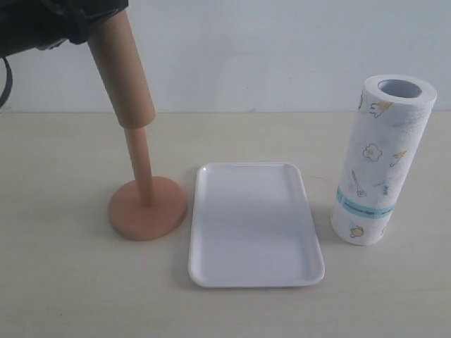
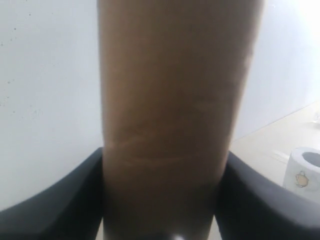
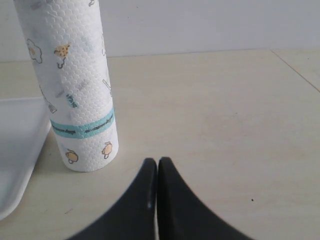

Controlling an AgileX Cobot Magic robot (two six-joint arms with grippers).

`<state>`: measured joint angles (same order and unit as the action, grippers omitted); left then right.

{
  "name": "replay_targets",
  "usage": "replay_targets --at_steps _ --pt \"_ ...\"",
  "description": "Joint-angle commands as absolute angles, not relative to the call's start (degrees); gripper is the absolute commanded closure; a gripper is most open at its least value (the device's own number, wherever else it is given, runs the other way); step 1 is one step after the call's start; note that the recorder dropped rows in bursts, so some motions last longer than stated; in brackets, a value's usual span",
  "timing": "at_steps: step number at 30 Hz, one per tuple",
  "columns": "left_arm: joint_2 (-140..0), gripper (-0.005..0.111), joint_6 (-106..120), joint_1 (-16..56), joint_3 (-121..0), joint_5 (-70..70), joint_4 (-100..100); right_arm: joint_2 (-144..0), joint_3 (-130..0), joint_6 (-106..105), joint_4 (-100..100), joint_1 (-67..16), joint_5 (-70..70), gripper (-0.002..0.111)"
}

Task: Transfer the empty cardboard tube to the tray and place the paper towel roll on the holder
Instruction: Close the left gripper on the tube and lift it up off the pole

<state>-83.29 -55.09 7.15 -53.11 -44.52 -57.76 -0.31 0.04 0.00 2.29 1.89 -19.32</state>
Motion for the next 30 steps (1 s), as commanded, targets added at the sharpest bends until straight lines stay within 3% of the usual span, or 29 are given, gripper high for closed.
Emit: replay_targets --at_steps 1,8,17,30 --pt "-82.7 0.103 -65.7 7.4 -58.4 -43.0 -65.4 0.0 0.0 0.0 2.5 2.2 -19.2 0.108" --pt "-82.7 0.103 -74.7 7.4 -65.6 -42.7 -72.7 0.0 0.0 0.0 2.5 2.2 -19.2 0.108" --pt "-79.0 0.103 -86.5 7.4 -72.2 -32.5 -87.5 0.0 0.0 0.0 2.5 2.2 -19.2 0.108" --pt "-73.4 0.103 -91.6 7.4 -78.9 -33.4 -88.1 0.0 0.0 0.0 2.3 2.2 -19.2 0.108"
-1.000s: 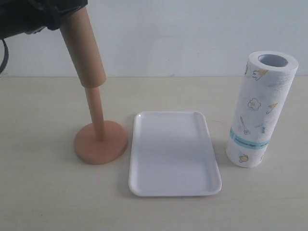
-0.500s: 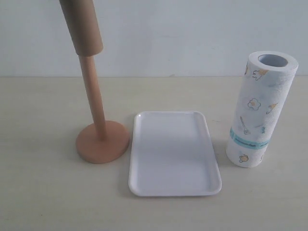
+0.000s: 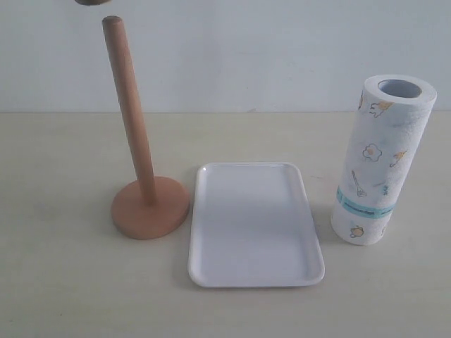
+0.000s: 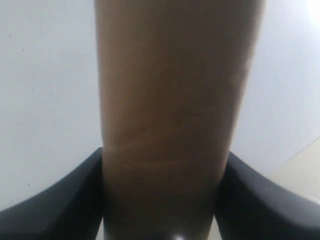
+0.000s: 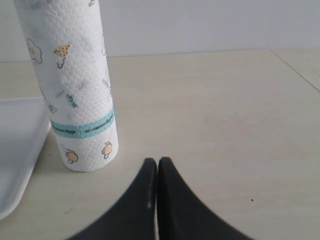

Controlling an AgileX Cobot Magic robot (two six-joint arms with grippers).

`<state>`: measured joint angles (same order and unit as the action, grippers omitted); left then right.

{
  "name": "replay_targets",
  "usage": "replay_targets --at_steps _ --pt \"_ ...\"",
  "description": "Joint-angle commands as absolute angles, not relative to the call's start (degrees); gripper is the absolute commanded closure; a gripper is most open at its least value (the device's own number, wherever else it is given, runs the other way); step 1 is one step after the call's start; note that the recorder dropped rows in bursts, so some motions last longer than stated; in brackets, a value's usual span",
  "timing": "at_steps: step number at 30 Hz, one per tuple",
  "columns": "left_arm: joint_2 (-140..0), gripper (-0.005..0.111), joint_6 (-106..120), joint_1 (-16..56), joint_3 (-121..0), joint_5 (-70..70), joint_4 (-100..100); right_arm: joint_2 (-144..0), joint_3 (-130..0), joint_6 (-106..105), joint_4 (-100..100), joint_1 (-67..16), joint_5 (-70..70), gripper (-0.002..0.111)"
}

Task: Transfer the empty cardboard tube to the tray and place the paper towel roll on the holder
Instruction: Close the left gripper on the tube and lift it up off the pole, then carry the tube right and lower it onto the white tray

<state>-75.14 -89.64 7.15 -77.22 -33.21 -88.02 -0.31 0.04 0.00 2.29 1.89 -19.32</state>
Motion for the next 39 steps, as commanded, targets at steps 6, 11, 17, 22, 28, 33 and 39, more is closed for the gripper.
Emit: replay_targets --at_steps 6,11,17,22,28,33,39 --pt "-71.7 0.103 -97.0 7.4 -79.1 -40.5 -91.6 0.0 0.0 0.0 2.3 2.2 -19.2 0.108" --pt "-71.5 0.103 -105.8 7.4 -79.1 -47.8 -98.7 0.0 0.0 0.0 2.3 2.2 -19.2 0.108" --pt "-71.5 0.103 -106.9 11.2 -78.4 -50.7 -99.9 0.0 0.0 0.0 2.3 2.2 -19.2 0.108" --pt "-71.6 0.103 -104.3 18.0 -77.5 -48.4 -99.9 0.0 0.0 0.0 2.3 2.2 -19.2 0.108" --pt "-72.2 0.103 -101.8 25.2 -69.3 -36.4 -99.9 0.0 0.0 0.0 2.3 2.2 -19.2 0.108" --pt "-74.6 0.103 -100.1 29.1 -59.9 -30.2 -99.9 0.0 0.0 0.0 2.4 2.2 -19.2 0.108" --pt "-81.7 0.103 -96.6 33.0 -55.9 -27.3 -97.6 0.0 0.0 0.0 2.4 2.2 -19.2 0.108"
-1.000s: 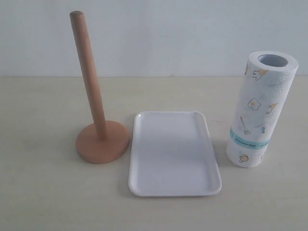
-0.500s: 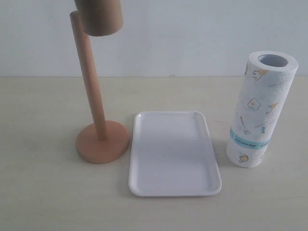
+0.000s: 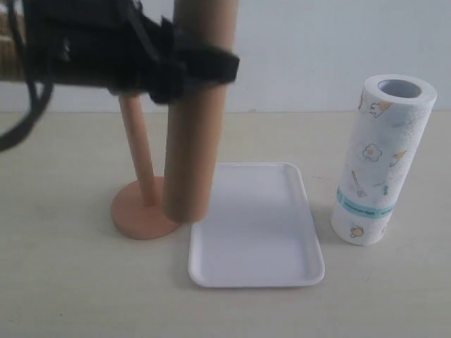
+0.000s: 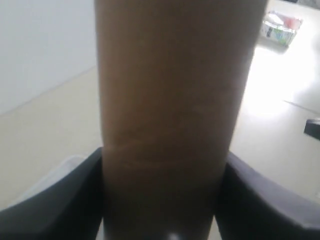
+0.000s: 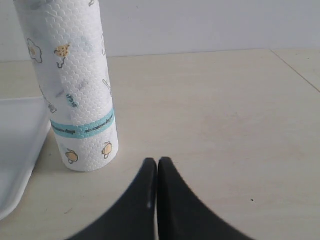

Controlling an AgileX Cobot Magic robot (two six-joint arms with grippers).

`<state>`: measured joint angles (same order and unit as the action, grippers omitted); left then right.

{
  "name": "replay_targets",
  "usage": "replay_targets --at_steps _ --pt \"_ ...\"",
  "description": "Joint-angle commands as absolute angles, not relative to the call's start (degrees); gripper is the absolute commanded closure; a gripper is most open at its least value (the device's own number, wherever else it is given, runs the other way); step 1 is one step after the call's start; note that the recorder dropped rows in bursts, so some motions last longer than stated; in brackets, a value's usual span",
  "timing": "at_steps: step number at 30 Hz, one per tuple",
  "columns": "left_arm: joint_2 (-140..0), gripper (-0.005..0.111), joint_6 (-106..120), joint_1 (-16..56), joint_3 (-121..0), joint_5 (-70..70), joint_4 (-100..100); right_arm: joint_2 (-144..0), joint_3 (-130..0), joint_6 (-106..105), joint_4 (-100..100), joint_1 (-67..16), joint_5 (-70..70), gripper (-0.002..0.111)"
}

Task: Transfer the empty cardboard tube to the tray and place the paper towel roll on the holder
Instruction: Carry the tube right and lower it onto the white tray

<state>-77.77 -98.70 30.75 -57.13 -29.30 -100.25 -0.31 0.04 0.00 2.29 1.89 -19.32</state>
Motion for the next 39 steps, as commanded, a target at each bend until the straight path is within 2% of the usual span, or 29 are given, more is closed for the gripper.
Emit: replay_targets --at_steps 1,11,15,21,28,39 --pt "-83.1 0.103 -96.3 33.4 -55.9 -27.1 -96.3 0.0 0.0 0.0 2.4 2.2 -19.2 0.108" --pt "-92.3 0.103 -91.9 33.9 -57.4 -20.8 -63.9 0.0 0.0 0.0 2.4 2.2 -19.2 0.108" --pt "-93.6 0.103 -100.1 33.9 -60.0 -19.9 -66.8 0.0 0.0 0.0 2.4 2.2 -19.2 0.108" --pt "-96.8 0.103 -120.4 33.9 -63.1 -19.9 -82.3 0.0 0.0 0.0 2.4 2.2 -19.2 0.108" --pt "-101.6 0.103 -120.4 33.7 -66.1 -26.3 -83.2 0.0 0.0 0.0 2.4 2.2 -19.2 0.108" --pt "-109.4 0.103 -120.4 28.3 -66.1 -38.4 -81.3 0.0 0.0 0.0 2.4 2.2 -19.2 0.108"
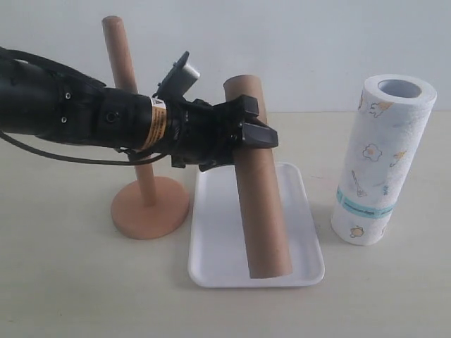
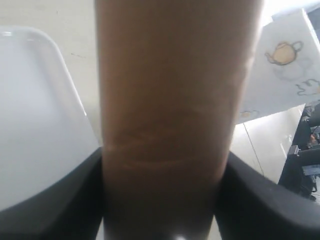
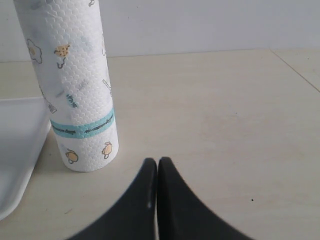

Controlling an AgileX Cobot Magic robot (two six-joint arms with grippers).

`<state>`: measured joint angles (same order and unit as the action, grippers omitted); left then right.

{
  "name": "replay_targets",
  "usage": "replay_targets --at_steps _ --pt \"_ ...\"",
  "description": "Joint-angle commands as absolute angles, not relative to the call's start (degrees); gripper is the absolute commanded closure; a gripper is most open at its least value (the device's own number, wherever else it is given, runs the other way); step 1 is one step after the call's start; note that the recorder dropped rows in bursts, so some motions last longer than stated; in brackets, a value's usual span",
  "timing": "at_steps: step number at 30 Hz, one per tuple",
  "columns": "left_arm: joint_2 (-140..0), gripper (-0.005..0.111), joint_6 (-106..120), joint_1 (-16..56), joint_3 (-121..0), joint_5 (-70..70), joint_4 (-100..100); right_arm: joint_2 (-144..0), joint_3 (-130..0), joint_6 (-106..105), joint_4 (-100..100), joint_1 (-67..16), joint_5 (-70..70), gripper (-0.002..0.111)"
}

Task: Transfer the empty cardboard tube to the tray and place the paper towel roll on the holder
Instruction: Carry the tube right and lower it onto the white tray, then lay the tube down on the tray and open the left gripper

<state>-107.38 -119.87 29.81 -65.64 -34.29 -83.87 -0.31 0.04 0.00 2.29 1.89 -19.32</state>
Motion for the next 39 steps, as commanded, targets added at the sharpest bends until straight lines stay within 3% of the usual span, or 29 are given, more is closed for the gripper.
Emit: replay_targets --at_steps 1,8,20,23,27,30,39 --pt "-109.9 0.103 -120.4 27.7 -66.1 -38.8 -80.3 0.0 0.0 0.0 2.4 2.2 -19.2 0.108" --pt "-112.3 0.103 -120.4 24.0 -66.4 -39.4 -82.4 0.0 0.0 0.0 2.4 2.2 -19.2 0.108" --pt "-114.5 0.103 -120.4 24.6 -66.6 -44.2 -83.8 0.0 0.0 0.0 2.4 2.2 -19.2 0.108" --pt "-114.5 0.093 -120.4 24.7 -66.7 -43.9 -84.0 0.0 0.0 0.0 2.4 2.2 -19.2 0.108" --pt "-114.5 0.059 -120.4 24.7 -68.0 -44.2 -84.6 0.0 0.0 0.0 2.4 2.2 -19.2 0.108" --pt "-114.5 0.043 -120.4 24.7 -68.9 -44.8 -84.6 0.0 0.0 0.0 2.4 2.2 -19.2 0.108" --pt "-114.5 0.044 -120.4 24.7 -70.0 -45.6 -83.8 0.0 0.0 0.0 2.4 2.2 -19.2 0.108"
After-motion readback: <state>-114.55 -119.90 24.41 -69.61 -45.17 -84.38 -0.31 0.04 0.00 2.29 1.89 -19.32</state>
